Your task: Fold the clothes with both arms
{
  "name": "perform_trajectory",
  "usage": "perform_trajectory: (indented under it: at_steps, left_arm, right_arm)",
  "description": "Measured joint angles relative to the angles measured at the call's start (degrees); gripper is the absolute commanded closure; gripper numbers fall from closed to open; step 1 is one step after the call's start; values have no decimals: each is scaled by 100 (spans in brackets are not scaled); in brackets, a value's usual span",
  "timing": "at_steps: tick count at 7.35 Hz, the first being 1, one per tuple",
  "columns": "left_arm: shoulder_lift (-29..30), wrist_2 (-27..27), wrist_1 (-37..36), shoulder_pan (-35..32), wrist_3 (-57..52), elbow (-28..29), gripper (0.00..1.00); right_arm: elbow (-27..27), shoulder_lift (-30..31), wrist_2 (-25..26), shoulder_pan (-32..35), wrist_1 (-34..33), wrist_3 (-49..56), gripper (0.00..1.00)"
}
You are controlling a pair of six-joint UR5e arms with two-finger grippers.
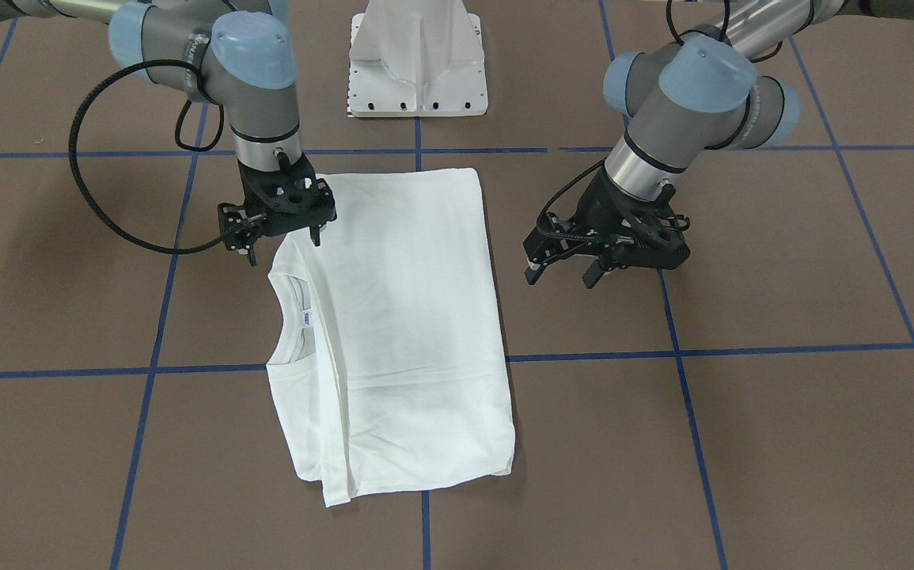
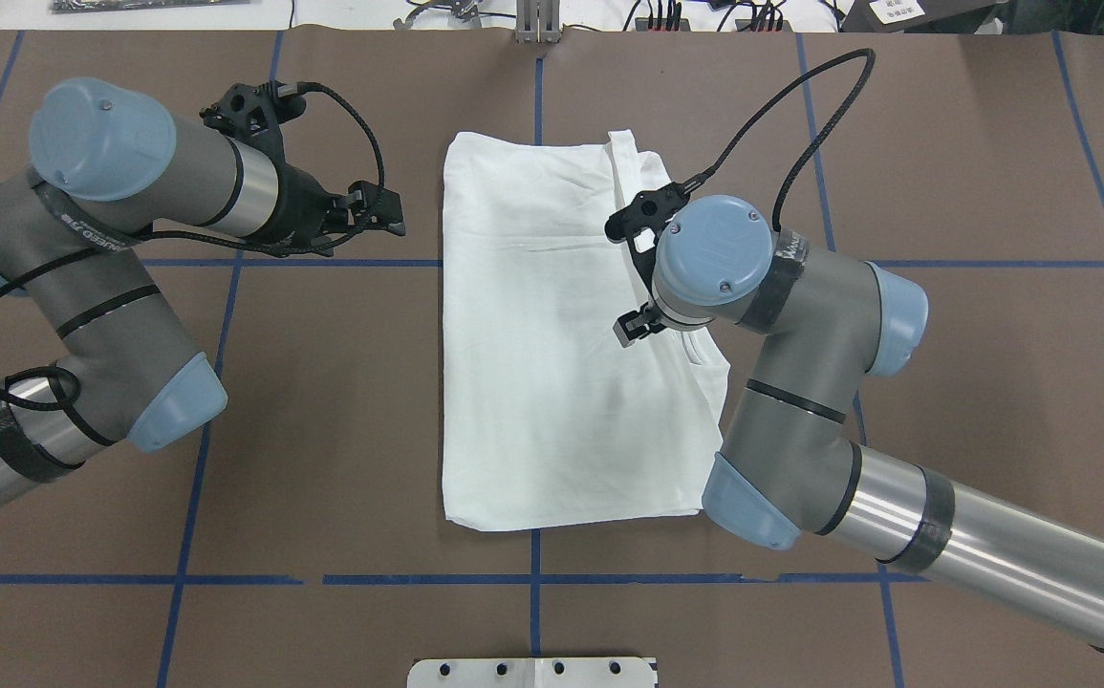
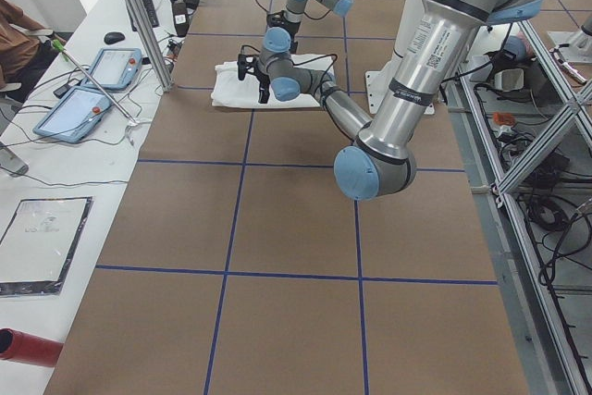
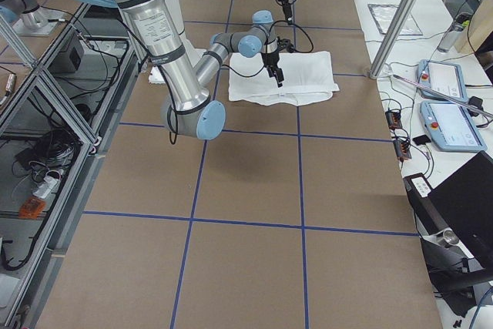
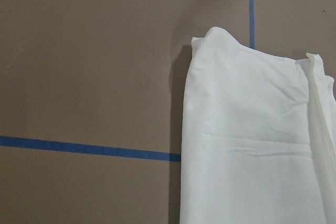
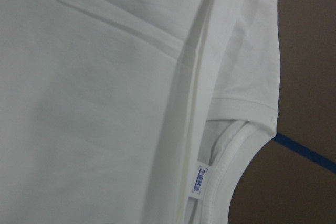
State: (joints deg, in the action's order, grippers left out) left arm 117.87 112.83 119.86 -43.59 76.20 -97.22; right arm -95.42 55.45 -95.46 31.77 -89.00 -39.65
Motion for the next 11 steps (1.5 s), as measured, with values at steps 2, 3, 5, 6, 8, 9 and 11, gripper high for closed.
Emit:
perform_trajectory:
  at_steps: [2, 3, 5, 6, 8, 9, 11]
  left_arm:
    - [7, -6, 36, 0, -22, 35, 0]
    - [12, -6, 40, 0, -25, 40, 0]
    - [28, -6, 40, 0, -14, 43, 0]
    - [43, -7, 38, 0, 2, 40, 0]
    - [68, -1, 18, 2, 21, 23, 0]
    - [72, 1, 7, 4, 25, 6, 0]
    - [64, 40, -27, 3, 33, -51, 0]
  right_arm:
    - [588, -131, 3, 15, 458, 18, 0]
    - [690, -130, -12, 44, 502, 39, 0]
    - [745, -24, -158, 246, 503, 106, 0]
    - [753, 82, -219, 347, 497, 205, 0]
    - [755, 277, -298, 531, 484, 431, 0]
    - [745, 364, -423, 679, 495, 592, 0]
    - [576, 490, -924, 985, 540, 778, 0]
